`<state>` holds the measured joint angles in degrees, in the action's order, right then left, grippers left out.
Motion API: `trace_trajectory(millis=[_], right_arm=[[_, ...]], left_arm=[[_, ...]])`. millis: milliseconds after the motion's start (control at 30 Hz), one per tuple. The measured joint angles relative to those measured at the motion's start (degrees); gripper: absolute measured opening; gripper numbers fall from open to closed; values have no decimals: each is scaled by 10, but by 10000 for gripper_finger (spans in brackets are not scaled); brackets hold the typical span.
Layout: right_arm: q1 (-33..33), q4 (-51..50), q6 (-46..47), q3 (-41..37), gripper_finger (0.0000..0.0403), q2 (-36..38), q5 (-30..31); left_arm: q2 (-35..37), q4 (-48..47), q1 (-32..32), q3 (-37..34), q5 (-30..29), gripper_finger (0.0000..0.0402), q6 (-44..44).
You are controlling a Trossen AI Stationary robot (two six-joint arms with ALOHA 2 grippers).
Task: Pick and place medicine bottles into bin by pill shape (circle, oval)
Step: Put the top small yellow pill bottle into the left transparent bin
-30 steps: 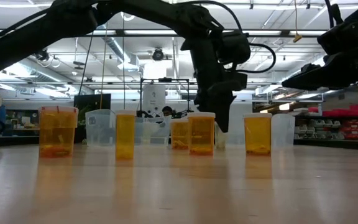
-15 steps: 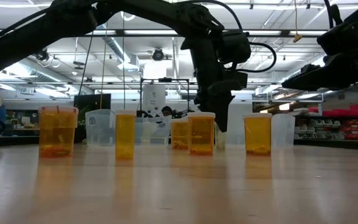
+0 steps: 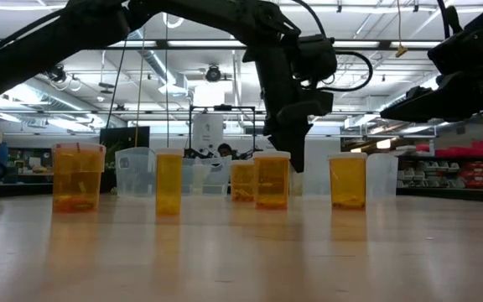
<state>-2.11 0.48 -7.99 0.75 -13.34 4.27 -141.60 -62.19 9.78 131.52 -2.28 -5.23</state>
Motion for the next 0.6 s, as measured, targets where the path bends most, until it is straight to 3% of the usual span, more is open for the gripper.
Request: trace_trajectory(millis=[267, 600], right_arm=[[0, 0, 0, 0, 255, 0, 0], [0, 0, 0, 0, 255, -1, 0]], left_arm=[[14, -51, 0, 24, 0, 136, 0], [64, -83, 0, 25, -17, 123, 0]])
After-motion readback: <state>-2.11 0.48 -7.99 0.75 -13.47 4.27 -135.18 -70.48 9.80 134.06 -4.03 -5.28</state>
